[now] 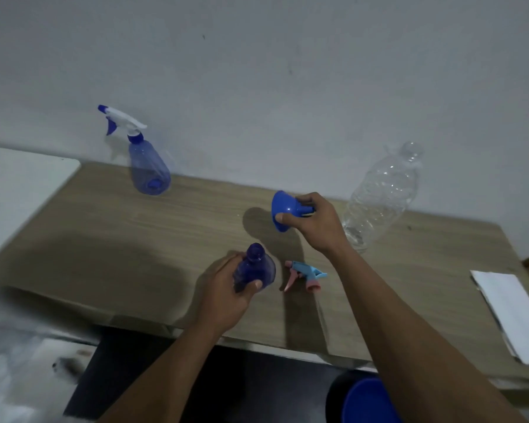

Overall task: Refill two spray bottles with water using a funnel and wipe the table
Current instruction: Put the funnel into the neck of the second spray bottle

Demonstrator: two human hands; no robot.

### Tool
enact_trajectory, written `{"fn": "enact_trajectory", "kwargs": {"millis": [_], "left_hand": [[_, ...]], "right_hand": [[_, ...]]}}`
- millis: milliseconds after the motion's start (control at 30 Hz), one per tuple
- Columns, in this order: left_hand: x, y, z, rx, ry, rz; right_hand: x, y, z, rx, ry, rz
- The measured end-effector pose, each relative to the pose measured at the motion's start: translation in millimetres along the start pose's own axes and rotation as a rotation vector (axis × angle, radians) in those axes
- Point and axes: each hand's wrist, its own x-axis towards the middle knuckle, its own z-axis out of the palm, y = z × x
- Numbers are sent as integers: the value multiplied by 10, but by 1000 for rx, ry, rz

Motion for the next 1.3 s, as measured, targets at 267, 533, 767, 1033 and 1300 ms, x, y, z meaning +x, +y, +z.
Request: {"fn": "enact_trajectory", "kwargs": {"millis": [267,533,767,1033,1300], "left_hand": [[-22,106,-27,37,-6,5],[-10,103,-54,30,-29,-13],[-28,120,-80,81,-27,-24],[-1,117,-92,77,-43,-61],[-19,159,-111,29,-70,-83]], "right_hand": [[-380,-370,-109,141,-108,-68],[-596,-550,58,261,-131,-130],[-701,-433,329,354,-115,-151],[-777,-196,487,362,-105,-169],[-926,-178,374,168,-123,-168]]}}
